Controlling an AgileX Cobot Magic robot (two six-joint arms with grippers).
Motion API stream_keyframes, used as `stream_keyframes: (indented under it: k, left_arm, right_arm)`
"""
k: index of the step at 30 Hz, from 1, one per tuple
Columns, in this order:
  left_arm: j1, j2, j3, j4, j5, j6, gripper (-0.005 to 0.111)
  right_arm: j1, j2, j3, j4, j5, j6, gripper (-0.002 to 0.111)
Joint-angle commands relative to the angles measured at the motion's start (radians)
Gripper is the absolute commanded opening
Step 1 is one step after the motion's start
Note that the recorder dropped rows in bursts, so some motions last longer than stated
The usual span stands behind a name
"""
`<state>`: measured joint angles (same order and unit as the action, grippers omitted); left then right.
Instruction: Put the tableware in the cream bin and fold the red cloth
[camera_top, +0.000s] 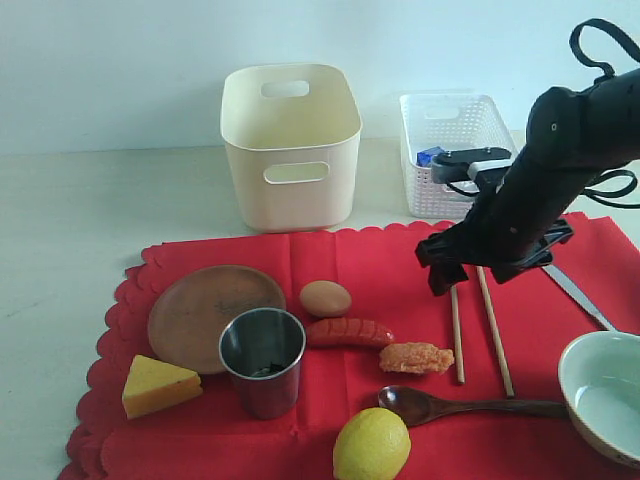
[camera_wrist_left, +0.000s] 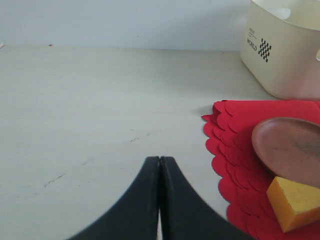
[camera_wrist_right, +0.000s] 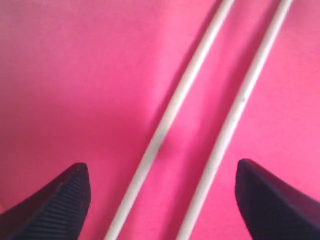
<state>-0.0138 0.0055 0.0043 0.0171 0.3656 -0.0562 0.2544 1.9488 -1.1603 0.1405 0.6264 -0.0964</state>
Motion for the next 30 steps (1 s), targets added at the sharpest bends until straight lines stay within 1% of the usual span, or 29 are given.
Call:
stream_keyframes:
  k: [1,4,8,20,24,27,30]
  left_arm:
    - [-0.007,-0.006,-0.004,-0.002,-0.014,-0.005,0.000]
    - [-0.007,-0.006,-0.004,-0.002,-0.014,-0.005,0.000]
    - [-0.007,-0.006,-0.004,-0.002,-0.014,-0.005,0.000]
    - [-0.007,-0.006,-0.004,-0.002,-0.014,-0.005,0.000]
    - [-0.007,-0.006,-0.004,-0.002,-0.014,-0.005,0.000]
    - [-0.007,-0.006,-0.004,-0.002,-0.014,-0.005,0.000]
    - [-0.007,-0.006,-0.004,-0.002,-0.014,-0.005,0.000]
  right_arm:
    - [0.001,0.017,0.005,-0.151,-0.018,0.172,0.076]
    - [0.001,0.032,0.005,-0.161,-0.018,0.181,0.076]
    - [0.001,0.057,0.005,-0.112,-0.020,0.169,0.076]
    - [0.001,0.062,0.005,-0.085,-0.028,0.169,0.075]
    - [0.001,0.062,0.005,-0.085,-0.020,0.169,0.067]
    - [0.001,0.062,0.005,-0.085,-0.012,0.169,0.057]
    - [0.001,0.062,0.005,-0.089,-0.003,0.173,0.041]
